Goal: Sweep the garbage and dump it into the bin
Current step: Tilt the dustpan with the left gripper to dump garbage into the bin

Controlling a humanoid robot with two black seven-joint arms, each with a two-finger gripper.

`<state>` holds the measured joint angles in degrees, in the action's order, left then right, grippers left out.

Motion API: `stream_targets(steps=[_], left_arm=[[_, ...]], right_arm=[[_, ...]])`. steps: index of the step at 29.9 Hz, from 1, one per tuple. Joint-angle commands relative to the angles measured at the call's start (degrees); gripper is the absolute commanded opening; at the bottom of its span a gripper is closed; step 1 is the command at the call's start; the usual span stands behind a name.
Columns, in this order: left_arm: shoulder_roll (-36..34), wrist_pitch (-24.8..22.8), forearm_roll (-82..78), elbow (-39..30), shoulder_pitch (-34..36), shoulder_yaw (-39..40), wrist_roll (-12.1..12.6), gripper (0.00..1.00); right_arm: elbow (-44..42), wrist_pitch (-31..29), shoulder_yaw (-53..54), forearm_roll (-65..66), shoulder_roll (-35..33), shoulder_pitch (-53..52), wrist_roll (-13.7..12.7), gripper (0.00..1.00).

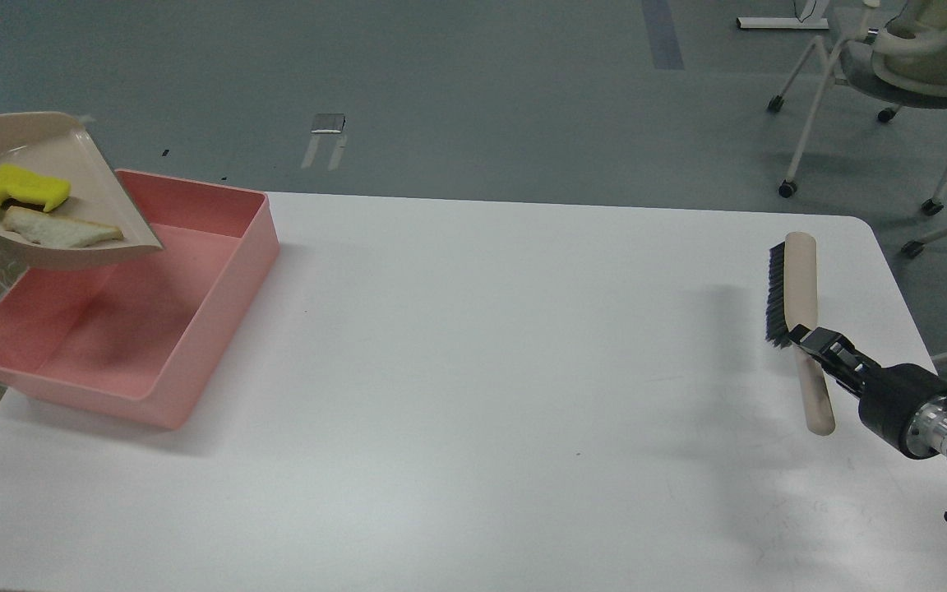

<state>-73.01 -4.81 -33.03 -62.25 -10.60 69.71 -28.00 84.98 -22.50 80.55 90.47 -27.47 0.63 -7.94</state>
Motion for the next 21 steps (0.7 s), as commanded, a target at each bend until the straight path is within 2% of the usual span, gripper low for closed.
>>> stream_targets(steps=[1,7,11,16,19,21], left_arm=[[-7.56,0.15,-5.88,-0.6,-0.04,-0.72,0.0,0.07],[-11.45,0.15,-20.74,-0.86,1.8,0.34,0.0,0.08],[-11.98,-0.11,-23.13,-2.44,3.66,0.16,0.0,0.08],[-14.18,-0.12,-22.0,-9.2,5.05,0.6,0.0,0.08],[-13.65,-0.2,-20.5,-9.56,8.74,0.6,0.0,0.08],[-11.47,-0.99,-18.22,-9.82,14.35,0.34,0.0,0.09]], right_arm=[[0.36,0.87,0.04,-0.21,0.48,0.16,0.12,0.18],[0.01,0.88,0.83,-0.47,0.48,0.51,0.74,0.18],[0.18,0.88,1.01,-1.44,0.48,0.51,0.83,0.18],[0.45,0.88,1.01,-1.7,0.57,0.6,0.74,0.18],[0.62,0.88,1.01,-1.7,0.57,0.6,0.74,0.18],[0.62,0.96,1.53,-1.79,0.57,0.69,0.74,0.18]])
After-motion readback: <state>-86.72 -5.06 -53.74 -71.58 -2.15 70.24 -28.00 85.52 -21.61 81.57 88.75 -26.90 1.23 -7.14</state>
